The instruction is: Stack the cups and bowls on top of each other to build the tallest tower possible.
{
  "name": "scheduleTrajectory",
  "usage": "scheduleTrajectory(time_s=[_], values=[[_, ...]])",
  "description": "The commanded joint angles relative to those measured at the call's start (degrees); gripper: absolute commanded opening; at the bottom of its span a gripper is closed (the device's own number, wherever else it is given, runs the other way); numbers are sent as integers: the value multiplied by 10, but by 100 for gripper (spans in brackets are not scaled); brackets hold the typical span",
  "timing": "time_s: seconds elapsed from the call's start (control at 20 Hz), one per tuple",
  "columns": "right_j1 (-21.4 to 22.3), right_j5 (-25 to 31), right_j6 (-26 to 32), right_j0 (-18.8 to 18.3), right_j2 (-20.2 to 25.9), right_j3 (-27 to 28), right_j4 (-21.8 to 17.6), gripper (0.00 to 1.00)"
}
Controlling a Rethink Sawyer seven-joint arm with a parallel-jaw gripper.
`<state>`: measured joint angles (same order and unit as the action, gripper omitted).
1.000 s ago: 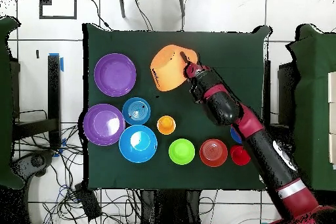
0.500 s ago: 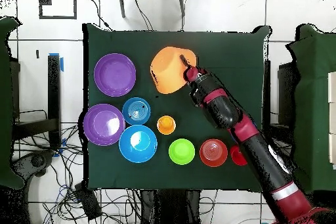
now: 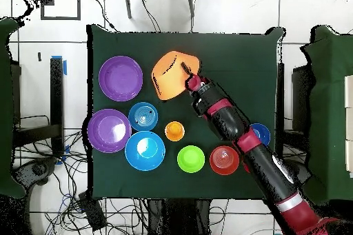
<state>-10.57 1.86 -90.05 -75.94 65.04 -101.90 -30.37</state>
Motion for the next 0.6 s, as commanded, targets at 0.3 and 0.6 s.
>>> scheduleTrajectory(time_s=[0.3,0.6], values=[[-136,106,64,-20,-60,16,-31,0],[-177,92,55,-41,-64,4,-39,0]])
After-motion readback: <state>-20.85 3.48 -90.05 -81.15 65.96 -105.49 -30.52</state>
